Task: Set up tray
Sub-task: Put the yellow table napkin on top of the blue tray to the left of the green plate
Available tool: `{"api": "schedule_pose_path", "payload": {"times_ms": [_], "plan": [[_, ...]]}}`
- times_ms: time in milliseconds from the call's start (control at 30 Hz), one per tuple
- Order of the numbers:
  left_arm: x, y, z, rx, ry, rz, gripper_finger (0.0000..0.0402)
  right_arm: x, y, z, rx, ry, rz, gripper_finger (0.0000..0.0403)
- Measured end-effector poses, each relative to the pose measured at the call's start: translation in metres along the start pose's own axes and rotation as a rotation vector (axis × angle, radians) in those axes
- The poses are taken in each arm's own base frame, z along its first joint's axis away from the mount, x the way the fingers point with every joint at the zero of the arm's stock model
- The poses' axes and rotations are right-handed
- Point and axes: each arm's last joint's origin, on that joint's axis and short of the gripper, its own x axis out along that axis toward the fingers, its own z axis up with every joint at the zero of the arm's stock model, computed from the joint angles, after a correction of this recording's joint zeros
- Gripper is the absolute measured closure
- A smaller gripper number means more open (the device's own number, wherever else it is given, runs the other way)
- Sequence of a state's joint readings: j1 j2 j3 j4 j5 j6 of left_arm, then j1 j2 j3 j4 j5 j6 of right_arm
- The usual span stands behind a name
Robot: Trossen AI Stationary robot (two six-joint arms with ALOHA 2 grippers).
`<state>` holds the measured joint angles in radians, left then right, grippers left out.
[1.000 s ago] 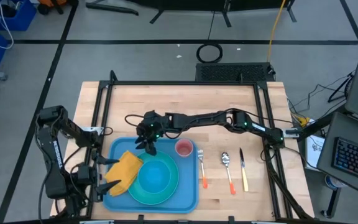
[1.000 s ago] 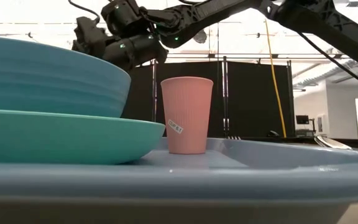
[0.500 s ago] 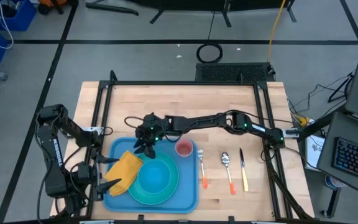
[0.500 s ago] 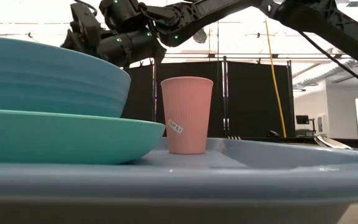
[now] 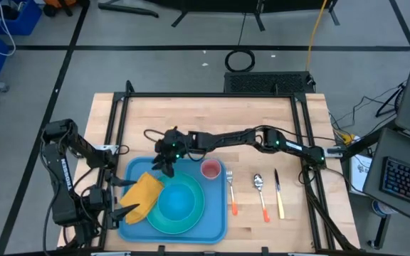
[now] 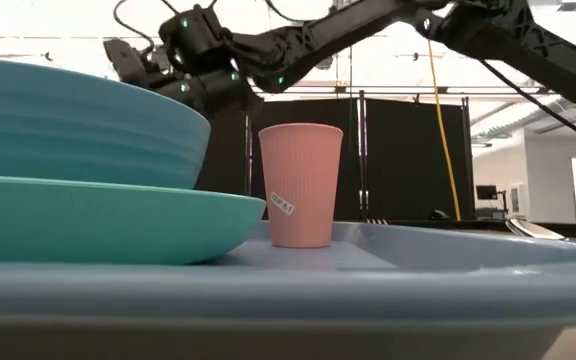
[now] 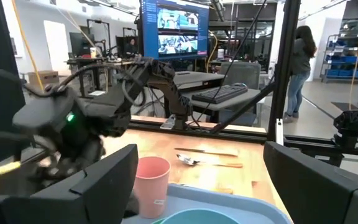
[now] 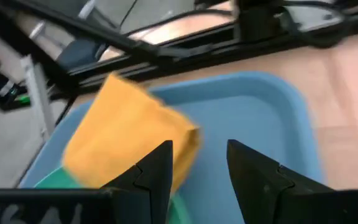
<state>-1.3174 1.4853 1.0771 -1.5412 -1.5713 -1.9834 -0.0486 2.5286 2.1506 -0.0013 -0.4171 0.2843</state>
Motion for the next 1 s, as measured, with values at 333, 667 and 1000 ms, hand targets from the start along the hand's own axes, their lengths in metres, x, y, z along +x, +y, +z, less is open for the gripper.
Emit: {"api": "schedule_pose_path", "payload": {"times_ms": [333,667,1000], "plan": [[0.002,0.000,0.000,0.014,0.000,0.007,0.0050,0.014,0.018,-0.011,-0.017,0.013,0.078,0.0259],[0.002,0.000,0.000,0.014,0.000,0.008,0.0050,0.024,0.021,-0.019,0.008,0.064,0.090,0.0259],[0.002,0.000,0.000,0.014,0.000,0.008,0.0050,0.019,0.013,-0.009,0.025,0.006,0.091,0.0259]]}}
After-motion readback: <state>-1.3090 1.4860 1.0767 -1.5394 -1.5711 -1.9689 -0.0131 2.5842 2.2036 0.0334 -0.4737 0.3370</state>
